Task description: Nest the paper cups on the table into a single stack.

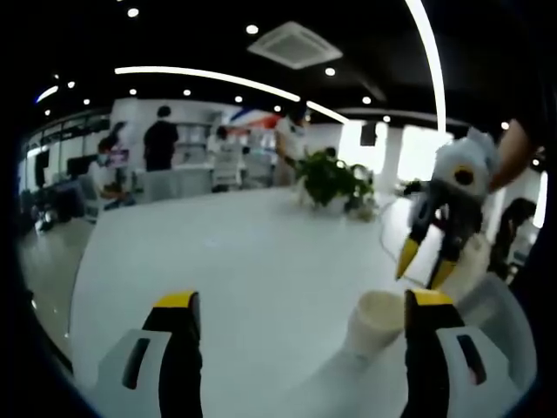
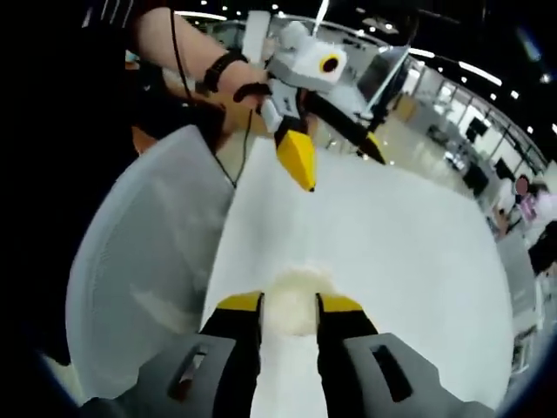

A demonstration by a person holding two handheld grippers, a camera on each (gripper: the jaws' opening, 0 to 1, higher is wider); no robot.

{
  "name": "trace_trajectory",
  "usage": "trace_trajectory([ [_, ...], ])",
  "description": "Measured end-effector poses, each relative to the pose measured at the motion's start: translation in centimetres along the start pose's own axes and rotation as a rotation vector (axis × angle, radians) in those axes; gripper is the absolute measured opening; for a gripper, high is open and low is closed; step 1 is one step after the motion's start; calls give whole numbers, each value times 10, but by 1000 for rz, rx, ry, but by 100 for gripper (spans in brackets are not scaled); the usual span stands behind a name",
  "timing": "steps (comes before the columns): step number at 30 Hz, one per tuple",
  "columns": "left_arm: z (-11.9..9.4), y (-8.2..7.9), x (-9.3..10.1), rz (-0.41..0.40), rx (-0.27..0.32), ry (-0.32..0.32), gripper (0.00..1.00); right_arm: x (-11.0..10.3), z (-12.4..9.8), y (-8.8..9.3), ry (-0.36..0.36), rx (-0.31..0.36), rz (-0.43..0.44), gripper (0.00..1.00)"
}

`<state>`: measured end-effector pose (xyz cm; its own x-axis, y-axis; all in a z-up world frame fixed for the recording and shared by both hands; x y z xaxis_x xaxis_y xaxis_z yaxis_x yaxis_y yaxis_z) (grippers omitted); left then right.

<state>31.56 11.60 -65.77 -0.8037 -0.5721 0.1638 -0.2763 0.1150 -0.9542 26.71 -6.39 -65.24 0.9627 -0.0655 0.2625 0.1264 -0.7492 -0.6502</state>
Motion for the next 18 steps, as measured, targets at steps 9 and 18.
trace_trajectory([
  [9,1,0,2,0,0,6,95,13,-19,7,107,52,82,22],
  [18,1,0,3,-3,3,13,96,12,-28,13,158,65,126,22],
])
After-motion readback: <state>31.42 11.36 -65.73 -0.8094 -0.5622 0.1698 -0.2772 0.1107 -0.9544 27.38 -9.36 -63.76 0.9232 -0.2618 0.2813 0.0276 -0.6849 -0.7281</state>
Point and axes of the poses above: the point that each gripper's makers call its tool centre point, and the gripper's own axes: z roughly forward along the fingers, x roughly to its right, y roughly out of its underside, the point moved 5 cm from there along -z, roughly backward along the fingers, and after that the axes turned 6 degrees about y, right-handed, at the moved point
